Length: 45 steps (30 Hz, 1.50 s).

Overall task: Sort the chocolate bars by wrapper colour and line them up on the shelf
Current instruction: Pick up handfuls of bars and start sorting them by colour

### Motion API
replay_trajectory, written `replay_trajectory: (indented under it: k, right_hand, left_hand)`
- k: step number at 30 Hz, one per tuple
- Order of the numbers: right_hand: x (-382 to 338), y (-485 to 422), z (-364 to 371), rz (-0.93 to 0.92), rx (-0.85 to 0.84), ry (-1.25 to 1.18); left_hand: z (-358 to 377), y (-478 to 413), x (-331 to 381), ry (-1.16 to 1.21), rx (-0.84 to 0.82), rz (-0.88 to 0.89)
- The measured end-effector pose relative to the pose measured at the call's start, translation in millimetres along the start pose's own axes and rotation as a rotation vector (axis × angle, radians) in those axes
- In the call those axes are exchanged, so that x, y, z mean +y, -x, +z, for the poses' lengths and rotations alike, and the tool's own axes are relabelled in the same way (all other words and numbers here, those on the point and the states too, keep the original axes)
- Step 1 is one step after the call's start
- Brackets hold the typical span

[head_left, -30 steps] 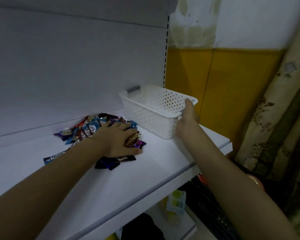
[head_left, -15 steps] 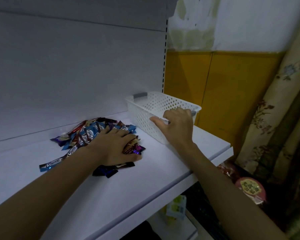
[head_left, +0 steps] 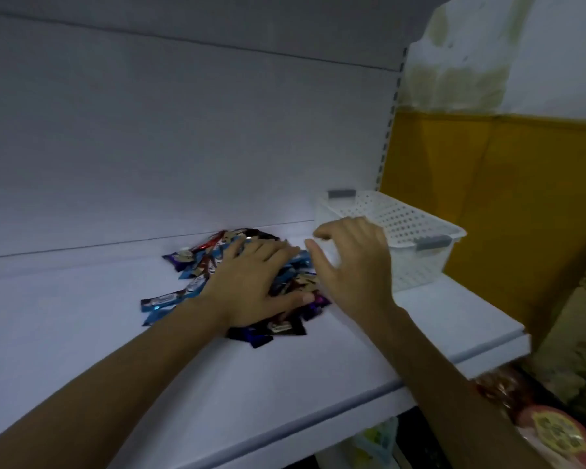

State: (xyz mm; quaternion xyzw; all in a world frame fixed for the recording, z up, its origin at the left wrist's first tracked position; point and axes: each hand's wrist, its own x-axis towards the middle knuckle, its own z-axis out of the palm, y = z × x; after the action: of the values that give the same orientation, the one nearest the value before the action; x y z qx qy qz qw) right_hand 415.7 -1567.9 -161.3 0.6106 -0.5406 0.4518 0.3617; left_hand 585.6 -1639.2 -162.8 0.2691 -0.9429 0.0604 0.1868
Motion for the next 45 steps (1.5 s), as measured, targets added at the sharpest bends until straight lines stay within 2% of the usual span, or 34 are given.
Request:
replay_trajectory:
  k: [2, 4, 6, 7, 11, 14, 16, 22, 28, 33, 37, 40, 42, 45]
  right_hand:
    - [-31, -12, 24, 0.074, -0.15, -0.197]
    - [-55, -35, 50, 0.412, -0.291, -0.476]
    - [-70, -48, 74, 0.702, -0.308, -0.668]
    - [-74, -49, 82, 0.716, -0.279, -0.641]
    - [-71, -33, 86, 0.491, -0.249, -0.483]
    - [-62, -30, 87, 0.429, -0.351, -0.38]
    - [-63, -32, 90, 0.45, -0.363, -0.382]
    - [-57, -35, 91, 0.504, -0.178, -0.395]
    - [-49, -28, 95, 0.546, -0.208, -0.389]
    - [-51, -26, 98, 0.644, -0.341, -0.438]
    - [-52, -30, 95, 0.787, -0.286, -0.566]
    - [-47, -27, 92, 0.721, -0.213, -0.445]
    - [-48, -25, 90, 0.631, -0.179, -0.341]
    - [-49, -21, 89, 0.619, -0.158, -0.332]
  left_hand:
    - [-4, 14, -13, 0.102, 0.05, -0.068]
    - [-7, 33, -32, 0.147, 0.012, -0.162]
    - [-7, 53, -48, 0.152, -0.045, -0.268]
    - [-5, 61, -52, 0.17, -0.05, -0.32]
    - [5, 72, -59, 0.277, -0.018, -0.403]
    - [9, 69, -64, 0.29, -0.035, -0.378]
    - [10, 68, -67, 0.311, -0.038, -0.363]
    - [13, 67, -69, 0.378, -0.044, -0.326]
    - [18, 68, -67, 0.348, -0.073, -0.281]
    - [18, 68, -71, 0.417, -0.064, -0.265]
    - [17, 68, -75, 0.544, -0.027, -0.3]
    - [14, 65, -71, 0.515, -0.005, -0.245]
    - [10, 56, -72, 0.415, -0.123, -0.139]
    - [-4, 25, -82, 0.323, -0.478, -0.062]
